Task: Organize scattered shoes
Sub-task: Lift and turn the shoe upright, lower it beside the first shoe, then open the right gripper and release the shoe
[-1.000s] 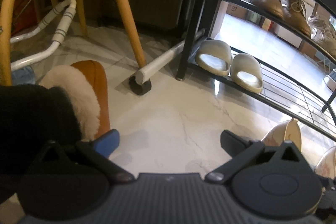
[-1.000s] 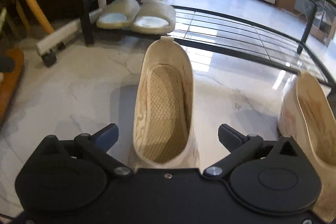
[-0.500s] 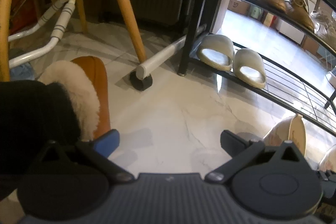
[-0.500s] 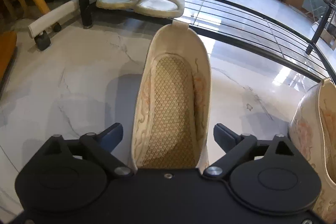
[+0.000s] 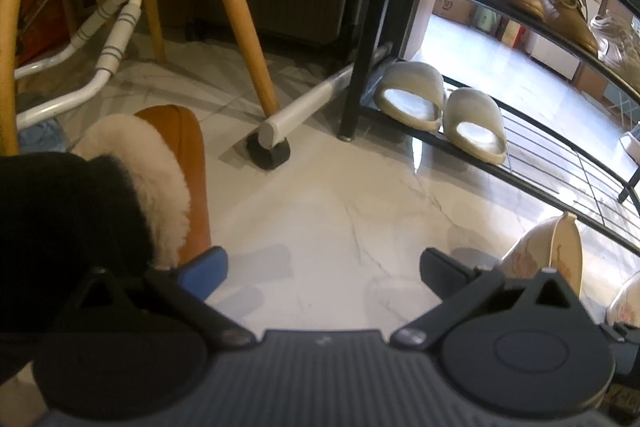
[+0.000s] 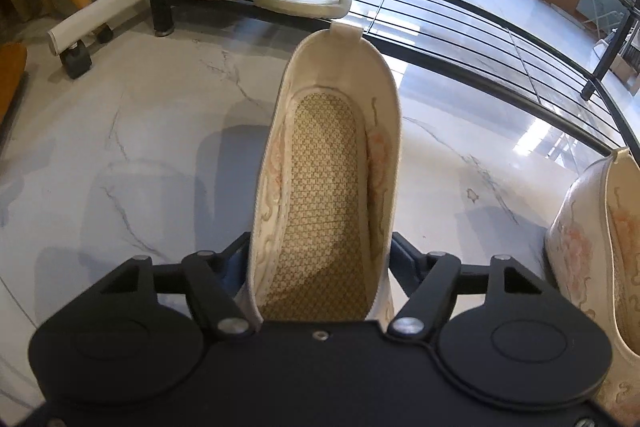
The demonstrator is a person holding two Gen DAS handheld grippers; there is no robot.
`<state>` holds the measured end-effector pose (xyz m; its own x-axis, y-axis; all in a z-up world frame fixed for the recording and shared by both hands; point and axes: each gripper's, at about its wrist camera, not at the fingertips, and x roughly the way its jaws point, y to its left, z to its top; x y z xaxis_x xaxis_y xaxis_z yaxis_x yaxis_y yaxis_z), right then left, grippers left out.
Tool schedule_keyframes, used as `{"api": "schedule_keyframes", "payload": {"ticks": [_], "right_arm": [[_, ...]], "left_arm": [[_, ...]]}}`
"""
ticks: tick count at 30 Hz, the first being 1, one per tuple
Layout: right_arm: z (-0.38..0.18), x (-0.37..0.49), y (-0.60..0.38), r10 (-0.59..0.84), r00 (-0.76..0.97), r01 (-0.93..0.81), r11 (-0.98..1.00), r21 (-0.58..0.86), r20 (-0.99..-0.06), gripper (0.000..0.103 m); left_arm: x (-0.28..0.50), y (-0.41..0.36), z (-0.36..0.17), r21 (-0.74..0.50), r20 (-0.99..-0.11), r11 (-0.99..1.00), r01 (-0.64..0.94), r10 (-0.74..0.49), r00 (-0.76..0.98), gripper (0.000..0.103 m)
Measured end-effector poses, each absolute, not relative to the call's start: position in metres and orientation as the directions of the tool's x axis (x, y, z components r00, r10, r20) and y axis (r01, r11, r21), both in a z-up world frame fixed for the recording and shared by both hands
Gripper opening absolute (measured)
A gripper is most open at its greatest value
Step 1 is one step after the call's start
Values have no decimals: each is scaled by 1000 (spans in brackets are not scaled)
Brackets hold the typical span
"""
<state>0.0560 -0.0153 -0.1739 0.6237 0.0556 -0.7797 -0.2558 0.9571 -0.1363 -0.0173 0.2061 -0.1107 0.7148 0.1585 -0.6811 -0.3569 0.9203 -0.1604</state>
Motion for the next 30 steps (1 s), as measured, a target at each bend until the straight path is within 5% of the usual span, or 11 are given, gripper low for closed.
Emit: {"api": "schedule_keyframes", "payload": {"ticks": [26, 29, 30], "right_arm": [[-174, 59, -80, -104, 624, 0, 991, -134, -775, 64], [-174, 59, -79, -107, 627, 0, 991, -137, -772, 67], [-175, 60, -80, -107, 627, 3, 991, -136, -771, 76]], "left_arm": [[-16, 201, -114, -162, -685, 922, -352, 152, 713, 102], [-17, 200, -113, -162, -683, 922, -352, 152, 714, 102], [-17, 200, -113, -163, -683, 922, -352, 152, 715, 102]]}}
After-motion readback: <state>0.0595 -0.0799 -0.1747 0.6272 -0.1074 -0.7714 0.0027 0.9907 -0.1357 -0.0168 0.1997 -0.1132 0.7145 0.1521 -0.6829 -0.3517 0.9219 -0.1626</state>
